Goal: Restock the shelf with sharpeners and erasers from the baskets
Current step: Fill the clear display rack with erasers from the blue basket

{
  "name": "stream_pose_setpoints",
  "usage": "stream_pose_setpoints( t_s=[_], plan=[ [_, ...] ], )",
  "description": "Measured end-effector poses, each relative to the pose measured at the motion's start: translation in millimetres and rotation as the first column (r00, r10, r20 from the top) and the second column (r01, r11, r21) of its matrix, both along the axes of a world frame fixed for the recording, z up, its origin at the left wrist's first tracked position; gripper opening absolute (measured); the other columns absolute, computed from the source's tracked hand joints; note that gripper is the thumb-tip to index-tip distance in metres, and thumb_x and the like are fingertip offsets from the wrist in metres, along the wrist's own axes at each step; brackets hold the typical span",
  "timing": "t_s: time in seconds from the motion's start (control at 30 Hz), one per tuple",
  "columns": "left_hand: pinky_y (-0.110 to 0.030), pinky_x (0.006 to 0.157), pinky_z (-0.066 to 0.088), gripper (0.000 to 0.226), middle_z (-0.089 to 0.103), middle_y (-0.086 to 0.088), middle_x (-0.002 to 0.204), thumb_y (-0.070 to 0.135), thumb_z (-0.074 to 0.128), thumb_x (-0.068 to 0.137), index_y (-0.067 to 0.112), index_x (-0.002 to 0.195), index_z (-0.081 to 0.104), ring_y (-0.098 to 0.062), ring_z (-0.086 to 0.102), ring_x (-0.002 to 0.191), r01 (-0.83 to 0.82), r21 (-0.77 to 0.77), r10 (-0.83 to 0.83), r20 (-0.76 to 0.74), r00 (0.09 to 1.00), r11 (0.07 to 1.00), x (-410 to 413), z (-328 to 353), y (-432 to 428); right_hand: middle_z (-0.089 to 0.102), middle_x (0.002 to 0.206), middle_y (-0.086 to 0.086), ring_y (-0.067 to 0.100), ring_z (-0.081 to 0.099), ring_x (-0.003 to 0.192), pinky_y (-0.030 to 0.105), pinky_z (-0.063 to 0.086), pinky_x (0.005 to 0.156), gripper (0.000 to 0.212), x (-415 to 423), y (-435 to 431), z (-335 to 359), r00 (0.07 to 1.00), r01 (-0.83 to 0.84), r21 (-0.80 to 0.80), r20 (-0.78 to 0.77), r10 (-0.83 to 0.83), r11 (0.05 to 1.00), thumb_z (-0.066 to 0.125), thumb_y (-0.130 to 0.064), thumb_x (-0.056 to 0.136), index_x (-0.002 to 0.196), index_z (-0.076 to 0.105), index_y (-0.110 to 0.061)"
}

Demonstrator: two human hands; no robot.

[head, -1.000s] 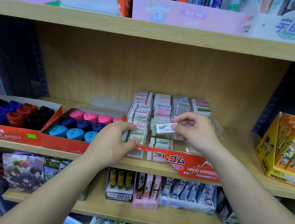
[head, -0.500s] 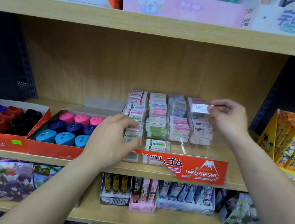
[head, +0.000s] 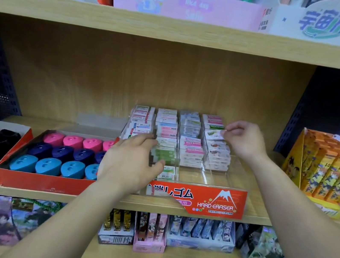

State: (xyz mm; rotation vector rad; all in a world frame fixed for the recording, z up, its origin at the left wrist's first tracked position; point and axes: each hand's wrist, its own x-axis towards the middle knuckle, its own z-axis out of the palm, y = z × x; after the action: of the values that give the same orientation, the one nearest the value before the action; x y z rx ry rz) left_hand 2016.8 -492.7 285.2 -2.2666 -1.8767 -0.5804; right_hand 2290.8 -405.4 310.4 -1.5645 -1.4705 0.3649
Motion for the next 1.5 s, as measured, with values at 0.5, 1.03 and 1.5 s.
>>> stream_pose_setpoints(
  t_s=[0.5,1.03,1.5],
  plan=[
    [-0.035,0.113,0.036,0.058,0.031,0.016,0.162,0.056,0.039,0.099,0.035,0.153,0.039,-0.009,0.037,0.144,0.001,0.016,-0.001,-0.004,1.000,1.000,-0.5,-2.0,-3.2,0.062,0.109,-0.001,0.018,0.056,0.093,0.029,0.041,0.079,0.020,-2.4,4.0,-5.4,0.907,-0.008,0.055,0.420,-0.016,0.998,0.067,-0.025,0.094,0.111,0.076,-0.021],
    [-0.036,0.114,0.036,0.059,0.037,0.012,0.161,0.054,0.044,0.099,0.032,0.153,0.040,-0.012,0.037,0.145,0.048,-0.017,-0.047,0.054,0.997,0.999,-1.8,1.5,-6.3,0.066,0.108,0.000,0.027,0.057,0.107,0.035,0.046,0.081,0.020,-15.9,-36.5,-4.6,0.891,0.000,0.116,0.451,-0.053,0.993,0.066,-0.038,0.093,0.106,0.075,-0.026],
    [-0.018,0.072,0.047,0.016,0.072,0.012,0.099,0.034,0.078,0.086,0.028,0.100,0.072,-0.013,0.069,0.092,-0.179,-0.258,0.293,0.525,0.799,0.949,-198.1,-126.5,-186.0,0.065,0.110,-0.005,0.019,0.056,0.109,0.038,0.046,0.095,0.024,-233.2,-199.0,-89.3,0.705,-0.595,-0.124,0.394,0.590,0.794,0.067,-0.043,0.090,0.107,0.073,-0.027]
  ],
)
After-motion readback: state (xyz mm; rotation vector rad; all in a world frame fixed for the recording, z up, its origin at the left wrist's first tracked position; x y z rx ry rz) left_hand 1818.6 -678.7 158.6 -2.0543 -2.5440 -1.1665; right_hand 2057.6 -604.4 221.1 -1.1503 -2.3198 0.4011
